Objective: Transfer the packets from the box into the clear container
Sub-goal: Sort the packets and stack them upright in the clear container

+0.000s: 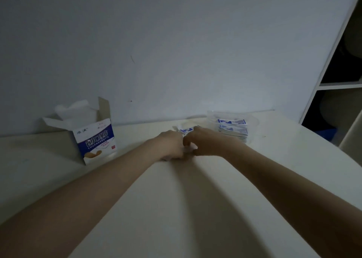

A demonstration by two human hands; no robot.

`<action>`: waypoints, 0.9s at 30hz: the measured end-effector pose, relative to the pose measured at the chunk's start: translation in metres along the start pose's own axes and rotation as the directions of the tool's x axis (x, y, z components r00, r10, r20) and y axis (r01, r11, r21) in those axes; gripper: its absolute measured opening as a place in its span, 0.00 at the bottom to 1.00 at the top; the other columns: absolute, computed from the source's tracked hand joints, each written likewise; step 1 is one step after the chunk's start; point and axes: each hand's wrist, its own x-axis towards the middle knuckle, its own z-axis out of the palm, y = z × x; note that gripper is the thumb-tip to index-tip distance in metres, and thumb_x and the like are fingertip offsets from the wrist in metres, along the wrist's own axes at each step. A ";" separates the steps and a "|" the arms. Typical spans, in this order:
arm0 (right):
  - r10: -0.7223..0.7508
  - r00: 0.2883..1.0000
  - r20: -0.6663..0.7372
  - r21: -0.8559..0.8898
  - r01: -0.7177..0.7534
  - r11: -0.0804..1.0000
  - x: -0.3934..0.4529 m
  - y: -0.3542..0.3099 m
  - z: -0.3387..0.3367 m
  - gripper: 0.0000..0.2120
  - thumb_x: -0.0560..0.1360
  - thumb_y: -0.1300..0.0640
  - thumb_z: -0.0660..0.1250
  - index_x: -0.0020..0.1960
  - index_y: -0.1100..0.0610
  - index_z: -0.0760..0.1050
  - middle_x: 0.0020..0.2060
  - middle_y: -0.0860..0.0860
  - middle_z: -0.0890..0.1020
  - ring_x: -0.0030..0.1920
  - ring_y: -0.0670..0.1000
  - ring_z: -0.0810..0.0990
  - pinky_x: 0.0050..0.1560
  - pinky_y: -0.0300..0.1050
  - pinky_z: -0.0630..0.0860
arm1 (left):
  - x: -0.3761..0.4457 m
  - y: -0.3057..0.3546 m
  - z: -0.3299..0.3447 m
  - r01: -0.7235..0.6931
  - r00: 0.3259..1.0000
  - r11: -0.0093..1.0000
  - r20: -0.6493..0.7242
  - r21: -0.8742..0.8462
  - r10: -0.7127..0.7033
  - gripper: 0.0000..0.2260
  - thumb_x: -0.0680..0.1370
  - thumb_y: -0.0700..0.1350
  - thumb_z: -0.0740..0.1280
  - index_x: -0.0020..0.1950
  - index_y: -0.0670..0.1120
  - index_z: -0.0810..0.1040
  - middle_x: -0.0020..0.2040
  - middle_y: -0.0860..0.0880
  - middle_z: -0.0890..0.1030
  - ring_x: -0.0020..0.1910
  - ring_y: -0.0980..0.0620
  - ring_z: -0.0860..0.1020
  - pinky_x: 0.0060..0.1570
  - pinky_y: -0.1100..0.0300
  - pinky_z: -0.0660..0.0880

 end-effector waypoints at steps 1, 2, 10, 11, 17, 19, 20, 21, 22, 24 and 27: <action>0.003 0.999 -0.045 -0.008 -0.003 1.000 -0.002 0.000 0.003 0.13 0.75 0.60 0.62 0.58 0.57 0.76 0.46 0.54 0.76 0.58 0.55 0.73 0.49 0.44 0.69 | 0.000 -0.001 0.001 -0.021 0.999 1.000 -0.032 0.022 0.021 0.08 0.75 0.47 0.64 0.46 0.42 0.74 0.44 0.42 0.74 0.46 0.44 0.76 0.39 0.58 0.70; 0.013 0.997 -0.077 0.001 -0.013 1.000 -0.005 0.000 0.006 0.11 0.75 0.60 0.62 0.56 0.57 0.77 0.43 0.54 0.74 0.56 0.55 0.73 0.48 0.44 0.70 | 0.001 -0.002 0.000 -0.042 0.997 0.998 -0.064 0.044 0.045 0.08 0.75 0.43 0.64 0.50 0.41 0.76 0.47 0.41 0.73 0.50 0.43 0.77 0.42 0.57 0.70; 0.214 0.960 -0.180 0.428 -0.119 0.896 -0.013 0.009 -0.007 0.10 0.74 0.61 0.65 0.53 0.59 0.81 0.50 0.56 0.84 0.53 0.54 0.80 0.57 0.46 0.74 | 0.009 -0.041 -0.010 -0.123 0.989 0.933 -0.119 -0.337 0.088 0.10 0.74 0.42 0.67 0.32 0.46 0.78 0.24 0.54 0.73 0.26 0.56 0.69 0.26 0.67 0.64; 0.244 0.953 -0.182 0.480 -0.131 0.867 -0.013 0.010 -0.009 0.10 0.74 0.62 0.66 0.53 0.60 0.81 0.51 0.56 0.84 0.54 0.54 0.80 0.57 0.44 0.74 | 0.008 -0.044 -0.012 -0.120 0.990 0.902 -0.115 -0.415 0.079 0.12 0.74 0.40 0.68 0.30 0.47 0.78 0.22 0.55 0.72 0.24 0.58 0.68 0.25 0.70 0.64; 0.312 0.941 -0.133 0.623 -0.166 0.764 -0.014 0.013 -0.015 0.10 0.72 0.63 0.68 0.53 0.61 0.81 0.50 0.58 0.83 0.46 0.52 0.81 0.42 0.32 0.72 | 0.007 -0.051 -0.017 -0.076 0.997 0.760 -0.061 -0.646 0.048 0.05 0.76 0.39 0.68 0.41 0.45 0.81 0.31 0.47 0.78 0.32 0.51 0.73 0.36 0.63 0.72; 0.302 0.951 -0.070 0.682 -0.175 0.710 -0.017 0.015 -0.012 0.11 0.71 0.66 0.69 0.53 0.62 0.80 0.47 0.59 0.83 0.38 0.48 0.79 0.39 0.31 0.73 | 0.008 -0.052 -0.018 -0.044 0.999 0.752 -0.034 -0.657 0.028 0.05 0.76 0.39 0.67 0.43 0.45 0.82 0.28 0.51 0.79 0.32 0.52 0.73 0.35 0.63 0.72; 0.289 0.957 -0.035 0.691 -0.185 0.699 -0.020 0.016 -0.011 0.12 0.70 0.67 0.69 0.54 0.61 0.79 0.46 0.58 0.82 0.38 0.48 0.79 0.42 0.34 0.76 | 0.007 -0.053 -0.018 -0.026 1.000 0.759 -0.018 -0.650 0.018 0.05 0.76 0.39 0.66 0.45 0.45 0.82 0.26 0.53 0.79 0.30 0.53 0.74 0.33 0.64 0.71; 0.277 0.961 -0.008 0.677 -0.199 0.709 -0.022 0.016 -0.008 0.14 0.70 0.67 0.69 0.55 0.61 0.79 0.47 0.57 0.82 0.41 0.49 0.80 0.45 0.38 0.78 | 0.006 -0.054 -0.018 -0.010 1.000 0.768 -0.007 -0.641 0.007 0.05 0.76 0.39 0.66 0.46 0.45 0.81 0.25 0.54 0.79 0.28 0.55 0.74 0.30 0.66 0.71; 0.269 0.963 0.006 0.652 -0.207 0.729 -0.025 0.017 -0.006 0.14 0.70 0.67 0.70 0.55 0.60 0.78 0.49 0.56 0.82 0.44 0.50 0.80 0.44 0.38 0.78 | 0.005 -0.055 -0.017 -0.001 1.000 0.773 -0.006 -0.635 -0.004 0.05 0.76 0.38 0.66 0.47 0.46 0.81 0.25 0.54 0.79 0.26 0.56 0.73 0.27 0.68 0.70; 0.269 0.963 -0.013 0.615 -0.205 0.762 -0.029 0.017 -0.005 0.14 0.70 0.64 0.71 0.55 0.60 0.78 0.49 0.54 0.81 0.45 0.48 0.78 0.38 0.31 0.74 | 0.004 -0.056 -0.015 0.003 1.000 0.775 -0.021 -0.632 -0.021 0.06 0.75 0.38 0.67 0.49 0.45 0.81 0.29 0.51 0.78 0.24 0.57 0.73 0.23 0.71 0.67; 0.294 0.955 -0.037 0.554 -0.225 0.801 -0.033 0.018 -0.011 0.09 0.70 0.62 0.71 0.50 0.61 0.80 0.40 0.50 0.79 0.42 0.49 0.77 0.29 0.28 0.68 | 0.004 -0.059 -0.014 0.021 0.996 0.770 -0.049 -0.638 -0.068 0.07 0.74 0.37 0.69 0.51 0.42 0.81 0.25 0.51 0.77 0.16 0.61 0.70 0.19 0.73 0.64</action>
